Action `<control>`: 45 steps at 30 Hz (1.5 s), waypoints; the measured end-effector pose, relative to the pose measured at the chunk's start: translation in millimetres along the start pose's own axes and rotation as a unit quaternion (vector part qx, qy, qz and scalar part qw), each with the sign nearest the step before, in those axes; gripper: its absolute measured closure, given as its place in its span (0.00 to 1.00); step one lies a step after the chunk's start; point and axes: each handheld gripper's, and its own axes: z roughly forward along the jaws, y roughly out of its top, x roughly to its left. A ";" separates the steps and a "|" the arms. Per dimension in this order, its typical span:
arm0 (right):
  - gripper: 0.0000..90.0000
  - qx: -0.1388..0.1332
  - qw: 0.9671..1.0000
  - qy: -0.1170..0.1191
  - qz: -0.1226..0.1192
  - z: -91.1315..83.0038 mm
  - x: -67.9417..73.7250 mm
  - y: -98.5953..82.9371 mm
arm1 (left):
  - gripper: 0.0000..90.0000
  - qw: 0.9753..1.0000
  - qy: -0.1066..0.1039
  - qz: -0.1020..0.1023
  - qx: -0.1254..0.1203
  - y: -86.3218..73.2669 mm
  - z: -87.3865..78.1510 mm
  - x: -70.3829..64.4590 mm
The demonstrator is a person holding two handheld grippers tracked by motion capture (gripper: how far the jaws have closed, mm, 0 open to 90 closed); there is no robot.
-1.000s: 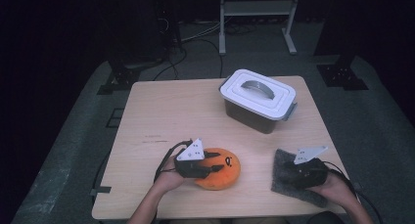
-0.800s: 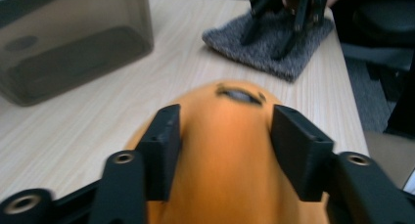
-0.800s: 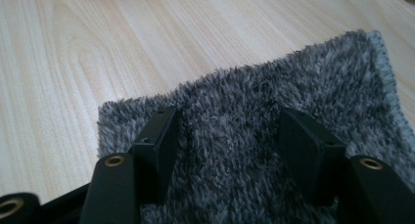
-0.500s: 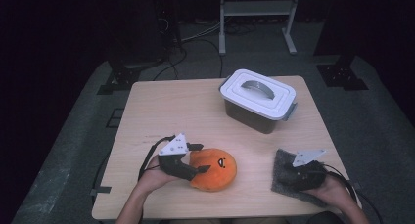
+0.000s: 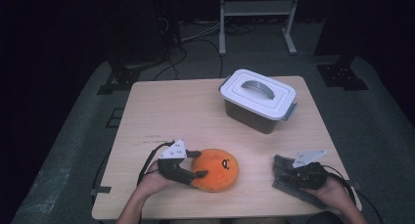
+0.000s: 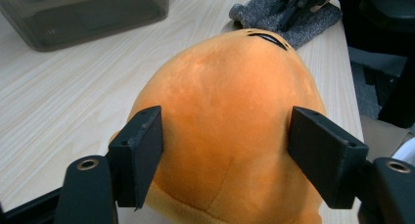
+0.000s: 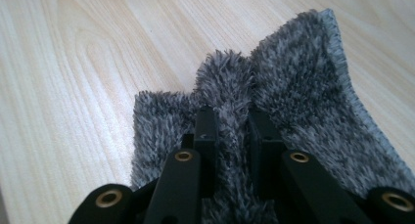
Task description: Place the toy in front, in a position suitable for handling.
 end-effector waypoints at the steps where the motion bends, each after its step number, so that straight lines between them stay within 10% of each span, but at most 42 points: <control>1: 0.86 -0.002 1.000 0.008 0.003 -0.5 -2.5 0.1 | 0.35 1.000 0.001 0.001 -0.001 -0.2 0.7 -0.5; 6: 0.87 -0.074 0.996 0.047 0.028 -13.9 -9.0 11.9 | 0.36 1.000 0.010 -0.007 -0.014 -2.4 7.3 0.5; 13: 0.86 -0.182 0.979 0.084 -0.035 -32.2 21.3 74.8 | 0.42 1.000 0.011 0.004 -0.021 1.4 13.7 -5.0; 19: 0.86 -0.204 0.967 0.124 -0.087 -13.6 55.6 117.3 | 0.42 1.000 0.008 0.015 -0.022 4.9 17.1 -9.1; 28: 0.85 -0.167 0.975 0.107 -0.102 29.6 66.5 119.5 | 0.42 1.000 0.006 0.014 -0.025 2.0 19.2 -8.7; 45: 0.84 -0.132 0.985 0.102 -0.031 37.4 36.0 88.3 | 0.41 0.999 -0.011 -0.042 -0.032 -14.8 9.8 12.3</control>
